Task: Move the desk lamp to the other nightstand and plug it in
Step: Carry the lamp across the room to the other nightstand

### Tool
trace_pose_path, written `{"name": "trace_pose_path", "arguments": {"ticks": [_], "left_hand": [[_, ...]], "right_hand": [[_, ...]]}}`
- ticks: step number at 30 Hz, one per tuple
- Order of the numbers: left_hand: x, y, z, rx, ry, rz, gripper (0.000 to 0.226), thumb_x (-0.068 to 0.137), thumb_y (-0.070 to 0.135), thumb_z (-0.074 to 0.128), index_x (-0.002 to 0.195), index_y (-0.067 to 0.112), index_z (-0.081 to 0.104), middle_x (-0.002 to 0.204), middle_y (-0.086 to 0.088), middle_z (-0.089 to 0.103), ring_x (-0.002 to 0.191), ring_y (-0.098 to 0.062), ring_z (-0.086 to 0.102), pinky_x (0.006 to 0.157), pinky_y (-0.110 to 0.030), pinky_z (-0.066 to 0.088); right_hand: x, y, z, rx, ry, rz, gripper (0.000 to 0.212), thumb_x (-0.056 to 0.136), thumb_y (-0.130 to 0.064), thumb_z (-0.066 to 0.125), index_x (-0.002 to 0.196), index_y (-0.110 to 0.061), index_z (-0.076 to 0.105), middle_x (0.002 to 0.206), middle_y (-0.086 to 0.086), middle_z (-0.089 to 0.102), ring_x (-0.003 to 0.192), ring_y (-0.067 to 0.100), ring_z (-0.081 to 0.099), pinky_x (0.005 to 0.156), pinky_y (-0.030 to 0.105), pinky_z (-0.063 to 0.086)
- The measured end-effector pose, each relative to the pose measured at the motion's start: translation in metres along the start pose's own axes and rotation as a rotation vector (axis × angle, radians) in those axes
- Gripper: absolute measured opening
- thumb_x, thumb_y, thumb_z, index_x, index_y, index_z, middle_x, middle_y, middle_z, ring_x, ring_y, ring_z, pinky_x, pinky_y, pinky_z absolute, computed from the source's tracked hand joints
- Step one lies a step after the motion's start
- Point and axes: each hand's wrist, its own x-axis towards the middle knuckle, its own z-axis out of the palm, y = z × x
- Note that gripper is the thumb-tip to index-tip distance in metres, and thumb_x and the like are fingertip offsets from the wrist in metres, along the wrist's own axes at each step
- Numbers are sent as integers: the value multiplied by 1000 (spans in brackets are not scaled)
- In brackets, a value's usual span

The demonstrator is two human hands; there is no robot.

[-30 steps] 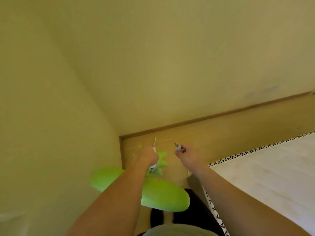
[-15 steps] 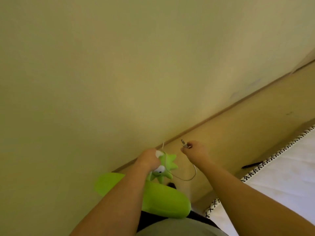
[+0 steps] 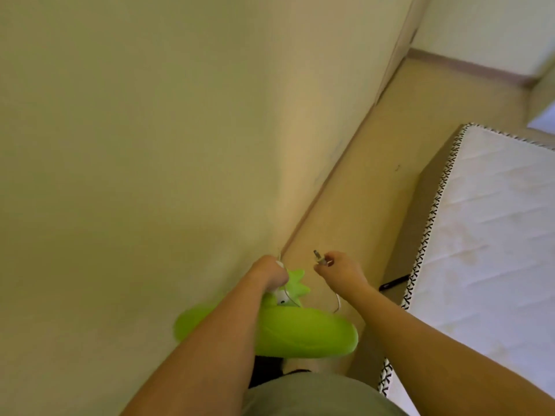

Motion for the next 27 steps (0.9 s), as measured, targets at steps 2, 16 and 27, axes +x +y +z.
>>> {"name": "trace_pose_path", "arguments": {"ticks": [2, 16, 27], "left_hand": [[20, 31, -14, 2, -40, 26, 52, 86, 8, 55, 136, -3, 47, 136, -21, 54, 120, -34, 58, 97, -35, 49], [186, 312, -29, 226, -133, 249, 43, 81, 8, 59, 124, 2, 57, 124, -16, 63, 110, -32, 61, 88, -33, 51], [277, 569, -45, 341, -143, 378, 48, 81, 12, 57, 128, 4, 55, 129, -16, 59, 114, -32, 59, 95, -36, 51]], "right_hand": [[18, -9, -24, 11, 44, 27, 18, 85, -30, 61, 97, -17, 62, 97, 6, 66, 75, 20, 57, 58, 27, 40], [198, 23, -216, 324, 397, 210, 11, 82, -28, 64, 72, -24, 61, 67, -10, 58, 59, 4, 52, 49, 20, 36], [341, 41, -414, 408, 495, 240, 11, 80, -23, 65, 71, -20, 61, 66, -3, 59, 58, 16, 54, 57, 29, 46]]}}
